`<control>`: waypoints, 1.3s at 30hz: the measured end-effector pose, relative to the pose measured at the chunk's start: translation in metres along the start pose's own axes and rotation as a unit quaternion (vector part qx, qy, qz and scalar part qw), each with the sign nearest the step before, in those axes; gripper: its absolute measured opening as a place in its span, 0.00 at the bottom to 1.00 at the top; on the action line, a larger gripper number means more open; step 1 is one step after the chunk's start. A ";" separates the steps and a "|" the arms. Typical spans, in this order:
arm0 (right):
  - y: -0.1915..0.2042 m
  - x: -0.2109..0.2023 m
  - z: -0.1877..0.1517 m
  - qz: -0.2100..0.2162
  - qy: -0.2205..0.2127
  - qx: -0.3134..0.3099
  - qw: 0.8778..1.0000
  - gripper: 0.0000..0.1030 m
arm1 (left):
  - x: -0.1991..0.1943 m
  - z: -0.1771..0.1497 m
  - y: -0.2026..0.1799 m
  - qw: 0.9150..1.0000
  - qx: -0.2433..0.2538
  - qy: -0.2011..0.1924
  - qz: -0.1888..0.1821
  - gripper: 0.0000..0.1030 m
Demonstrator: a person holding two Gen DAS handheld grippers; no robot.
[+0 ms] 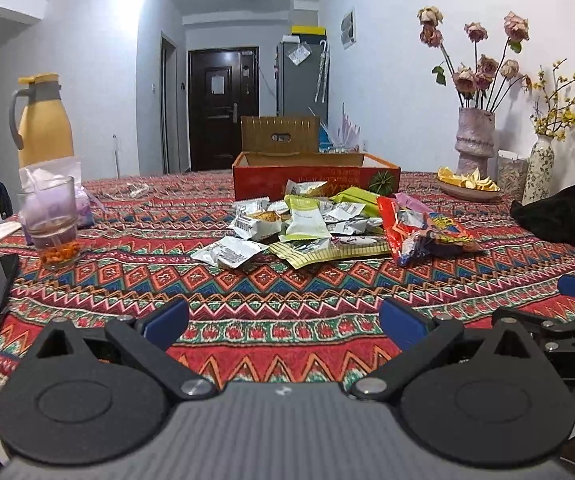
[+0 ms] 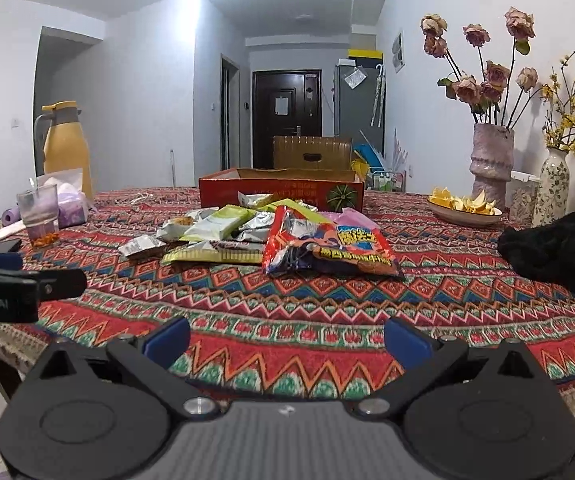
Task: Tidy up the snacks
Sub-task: 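Grasp a white-and-green snack bar with the right gripper while the left grasps a white packet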
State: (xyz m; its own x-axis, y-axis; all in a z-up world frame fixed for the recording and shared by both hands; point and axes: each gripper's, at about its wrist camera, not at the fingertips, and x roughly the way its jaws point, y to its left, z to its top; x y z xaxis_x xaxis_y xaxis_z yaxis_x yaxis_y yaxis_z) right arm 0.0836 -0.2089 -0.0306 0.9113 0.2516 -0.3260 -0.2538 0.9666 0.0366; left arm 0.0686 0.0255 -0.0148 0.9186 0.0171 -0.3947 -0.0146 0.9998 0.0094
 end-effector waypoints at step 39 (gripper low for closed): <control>0.071 0.282 0.122 0.123 0.119 -0.022 0.985 0.61 | 0.216 0.073 0.096 0.978 -0.151 0.127 0.073 0.70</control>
State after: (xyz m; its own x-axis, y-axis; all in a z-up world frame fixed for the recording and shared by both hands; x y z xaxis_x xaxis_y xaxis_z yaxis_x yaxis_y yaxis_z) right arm 0.3620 -0.0630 -0.0047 0.7197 0.4546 -0.5248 -0.4763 0.8732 0.1032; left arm 0.2938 0.1248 -0.0324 0.7707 0.1220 -0.6254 -0.2901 0.9411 -0.1738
